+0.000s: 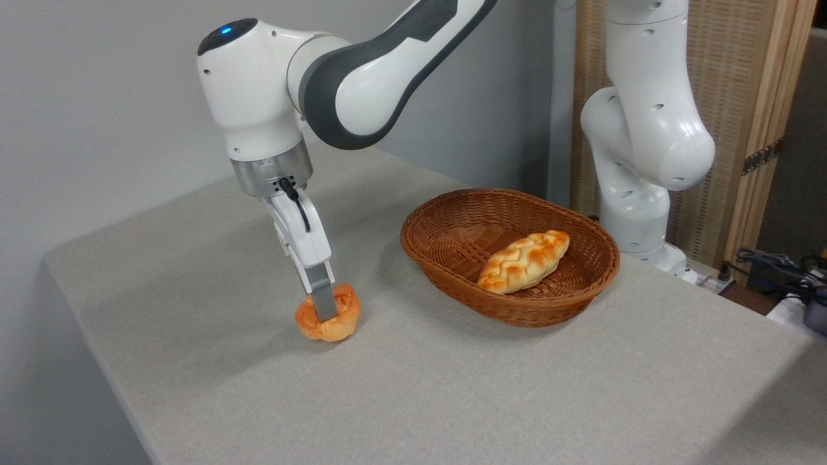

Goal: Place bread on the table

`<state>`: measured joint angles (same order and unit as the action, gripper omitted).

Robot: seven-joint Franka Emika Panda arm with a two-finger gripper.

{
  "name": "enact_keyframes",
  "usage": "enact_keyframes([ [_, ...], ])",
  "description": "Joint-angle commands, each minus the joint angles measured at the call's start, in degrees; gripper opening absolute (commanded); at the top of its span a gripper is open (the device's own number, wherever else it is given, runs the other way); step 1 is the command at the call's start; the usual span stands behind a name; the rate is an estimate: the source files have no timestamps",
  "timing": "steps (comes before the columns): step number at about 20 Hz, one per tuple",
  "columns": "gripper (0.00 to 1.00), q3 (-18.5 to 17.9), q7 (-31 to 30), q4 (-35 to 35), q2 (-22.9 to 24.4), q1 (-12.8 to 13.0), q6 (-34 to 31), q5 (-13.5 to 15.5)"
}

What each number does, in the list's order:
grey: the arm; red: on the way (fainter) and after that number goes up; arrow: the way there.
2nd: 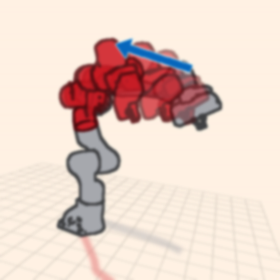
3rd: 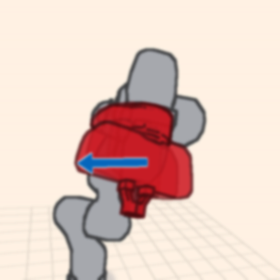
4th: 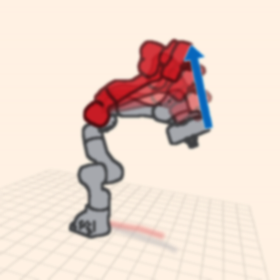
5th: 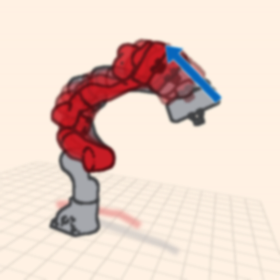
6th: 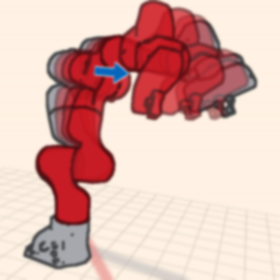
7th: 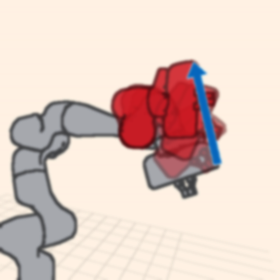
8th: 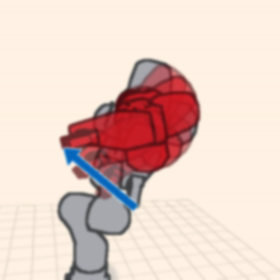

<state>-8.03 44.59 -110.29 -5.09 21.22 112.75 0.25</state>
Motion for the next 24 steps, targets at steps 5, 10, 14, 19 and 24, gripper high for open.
enact_keyframes([
  [5,1.0,0.3,-0.65,0.07,0.43,0.23,0.28,0.98],
  [10,1.0,0.03,-5.03,0.94,4.12,-1.09,-0.33,1.07],
  [14,1.0,1.26,-6.27,5.59,6.49,-6.35,-6.54,1.69],
  [19,1.0,3.11,-6.36,14.13,6.59,-12.95,-16.59,1.78],
  [24,1.0,8.38,-6.54,17.11,6.59,-18.23,-18.26,1.69],
])
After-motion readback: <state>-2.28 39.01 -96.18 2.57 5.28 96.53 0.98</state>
